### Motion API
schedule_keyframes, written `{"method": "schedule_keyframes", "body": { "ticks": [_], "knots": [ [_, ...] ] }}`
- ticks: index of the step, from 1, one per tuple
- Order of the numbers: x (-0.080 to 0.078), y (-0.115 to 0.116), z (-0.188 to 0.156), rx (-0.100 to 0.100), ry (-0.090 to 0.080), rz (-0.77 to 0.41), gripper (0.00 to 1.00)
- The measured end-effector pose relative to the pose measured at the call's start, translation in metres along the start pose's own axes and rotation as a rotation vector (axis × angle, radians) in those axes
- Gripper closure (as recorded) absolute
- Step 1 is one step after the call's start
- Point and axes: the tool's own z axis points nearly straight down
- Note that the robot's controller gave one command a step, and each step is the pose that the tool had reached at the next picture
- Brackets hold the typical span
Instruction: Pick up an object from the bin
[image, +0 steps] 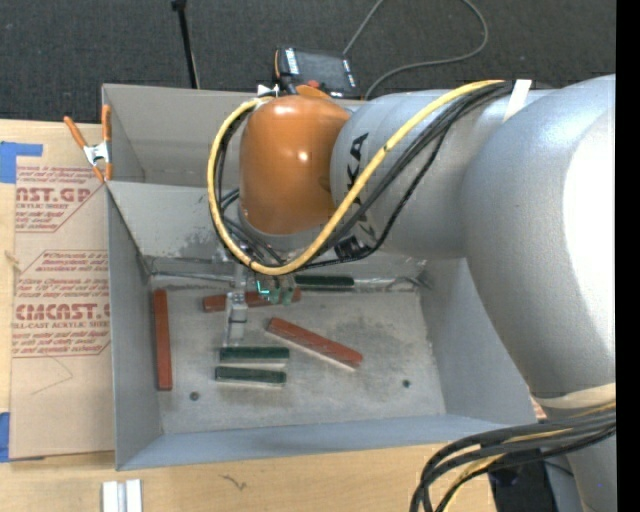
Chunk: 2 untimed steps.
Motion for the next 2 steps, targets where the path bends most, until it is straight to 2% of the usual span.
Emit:
{"method": "schedule_keyframes", "body": {
  "ticks": [1,2],
  "knots": [
    [0.0130,-0.0602,0.0956,-0.001,-0.009,-0.042,0.00],
    [0.0112,-0.0571,0.0912,-0.004,-0.014,-0.045,1.00]
  ]
}}
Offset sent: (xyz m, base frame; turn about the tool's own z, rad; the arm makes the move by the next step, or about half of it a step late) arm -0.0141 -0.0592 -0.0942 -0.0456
